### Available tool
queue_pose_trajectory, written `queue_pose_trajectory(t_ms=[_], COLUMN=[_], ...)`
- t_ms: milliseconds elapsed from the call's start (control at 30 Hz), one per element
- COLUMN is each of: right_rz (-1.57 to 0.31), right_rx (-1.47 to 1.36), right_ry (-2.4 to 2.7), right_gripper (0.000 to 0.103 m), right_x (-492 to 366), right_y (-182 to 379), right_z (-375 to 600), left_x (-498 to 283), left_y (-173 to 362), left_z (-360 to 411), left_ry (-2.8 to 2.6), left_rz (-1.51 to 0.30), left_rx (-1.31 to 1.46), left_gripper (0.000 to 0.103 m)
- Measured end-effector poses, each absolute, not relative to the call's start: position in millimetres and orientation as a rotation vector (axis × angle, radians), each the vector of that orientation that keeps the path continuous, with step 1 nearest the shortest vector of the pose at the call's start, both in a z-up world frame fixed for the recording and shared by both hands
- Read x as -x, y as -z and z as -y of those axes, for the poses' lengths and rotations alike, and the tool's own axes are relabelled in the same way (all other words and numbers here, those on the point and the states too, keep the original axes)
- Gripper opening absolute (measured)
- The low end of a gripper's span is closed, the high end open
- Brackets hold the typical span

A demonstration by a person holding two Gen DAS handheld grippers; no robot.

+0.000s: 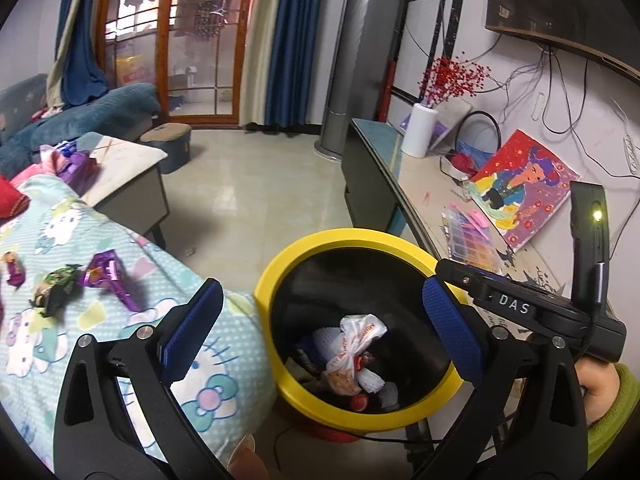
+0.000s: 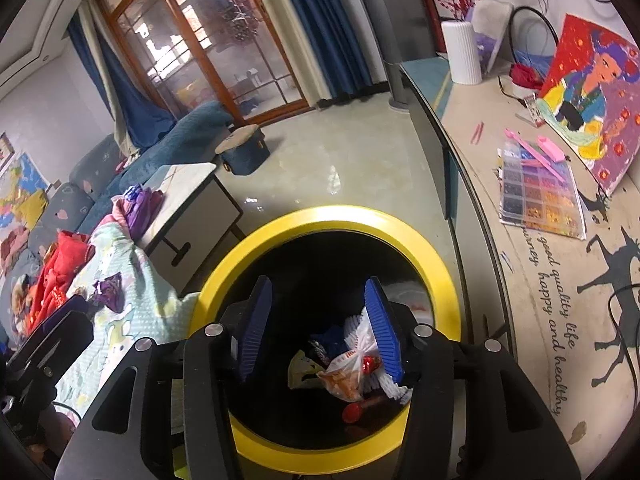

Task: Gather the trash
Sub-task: 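Move both open tools back toward the remaining wrappers on the bed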

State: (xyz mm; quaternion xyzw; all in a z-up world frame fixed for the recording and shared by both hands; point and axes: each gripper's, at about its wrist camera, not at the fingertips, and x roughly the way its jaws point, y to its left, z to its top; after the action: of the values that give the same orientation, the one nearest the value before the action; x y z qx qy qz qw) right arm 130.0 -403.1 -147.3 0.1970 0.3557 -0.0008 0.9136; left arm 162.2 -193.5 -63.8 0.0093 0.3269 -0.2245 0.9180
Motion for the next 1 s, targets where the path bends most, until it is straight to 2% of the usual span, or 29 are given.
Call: queue_pose_trajectory(t_ms=[500, 1000], right_rz=[-0.616, -0.591], right_rx=[-0.33, -0.231], right_ry=[-0.157, -0.315], right_gripper=[0.049, 0.051], right_x=[-116, -110], right_y=[104, 83], right_z=[340, 269], left_x=[-152, -144], left_y=[34, 16], left_z=[128, 56], left_ry=[0.286, 0.096], left_rz=[-0.566, -0.474], left_rx=[0.029, 0.072], left_gripper=[0.092, 0.092])
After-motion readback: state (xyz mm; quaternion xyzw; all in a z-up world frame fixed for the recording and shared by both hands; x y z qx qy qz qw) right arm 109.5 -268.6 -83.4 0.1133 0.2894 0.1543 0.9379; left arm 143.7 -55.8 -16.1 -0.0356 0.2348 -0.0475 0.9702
